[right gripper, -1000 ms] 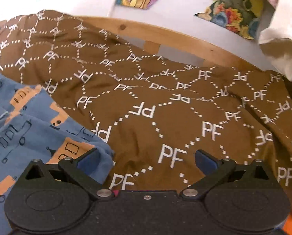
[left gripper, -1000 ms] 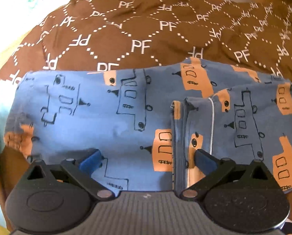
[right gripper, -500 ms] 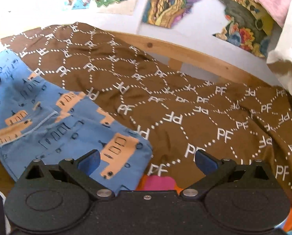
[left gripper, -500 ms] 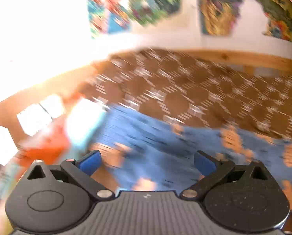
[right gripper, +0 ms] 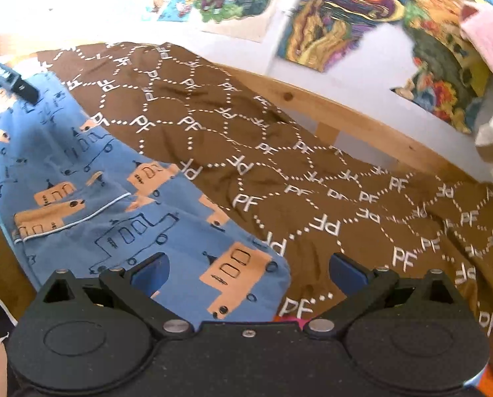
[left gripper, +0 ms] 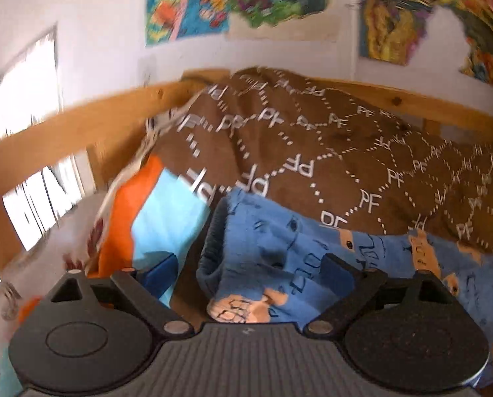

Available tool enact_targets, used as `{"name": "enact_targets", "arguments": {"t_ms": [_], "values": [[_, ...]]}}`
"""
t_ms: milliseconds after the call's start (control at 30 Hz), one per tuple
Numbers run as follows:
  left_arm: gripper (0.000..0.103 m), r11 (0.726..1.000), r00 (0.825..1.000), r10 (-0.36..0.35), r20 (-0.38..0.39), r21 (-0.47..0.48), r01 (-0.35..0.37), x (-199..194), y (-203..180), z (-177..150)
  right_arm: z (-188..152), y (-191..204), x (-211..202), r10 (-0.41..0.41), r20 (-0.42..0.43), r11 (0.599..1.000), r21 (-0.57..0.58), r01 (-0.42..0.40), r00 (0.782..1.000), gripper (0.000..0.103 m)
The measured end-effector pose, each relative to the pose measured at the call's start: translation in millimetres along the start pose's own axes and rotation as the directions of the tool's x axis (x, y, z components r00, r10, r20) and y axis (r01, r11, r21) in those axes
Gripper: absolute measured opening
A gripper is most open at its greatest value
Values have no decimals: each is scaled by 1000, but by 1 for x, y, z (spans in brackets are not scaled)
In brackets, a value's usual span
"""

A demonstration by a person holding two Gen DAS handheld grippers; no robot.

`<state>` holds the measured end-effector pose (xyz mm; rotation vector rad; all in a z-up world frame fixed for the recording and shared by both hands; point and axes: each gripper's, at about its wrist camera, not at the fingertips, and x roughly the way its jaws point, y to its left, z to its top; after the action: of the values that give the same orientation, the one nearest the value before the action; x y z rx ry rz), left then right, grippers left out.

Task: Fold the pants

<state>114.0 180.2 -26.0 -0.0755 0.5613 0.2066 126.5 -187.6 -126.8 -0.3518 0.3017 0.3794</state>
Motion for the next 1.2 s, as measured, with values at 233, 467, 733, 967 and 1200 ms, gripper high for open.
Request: {"name": "enact_targets", "arguments": {"t_ms": [233,467,733,967,1200], "values": [[86,1000,1000,-14,-12,-10,14,-2,10,-5,53,26,49,154,-66,986,-48,-158,986,102],[81,996,999,-45,-19,-84,43,-11,21,-6,68,76,112,147,-133,956,-235,-175,980,102],[66,982,997,-70,-27,-176,65,-10,34,-2,66,50,61,161,-79,978,-119,-170,984,102],[52,975,998,-44,-53,-218,32,-8,33,2,37,54,6,176,-122,984,-5,-178,977,102],[24,975,997,-13,-81,-221,-5,-7,23,4,30,76,9,163,-110,984,-59,-170,981,102]]}}
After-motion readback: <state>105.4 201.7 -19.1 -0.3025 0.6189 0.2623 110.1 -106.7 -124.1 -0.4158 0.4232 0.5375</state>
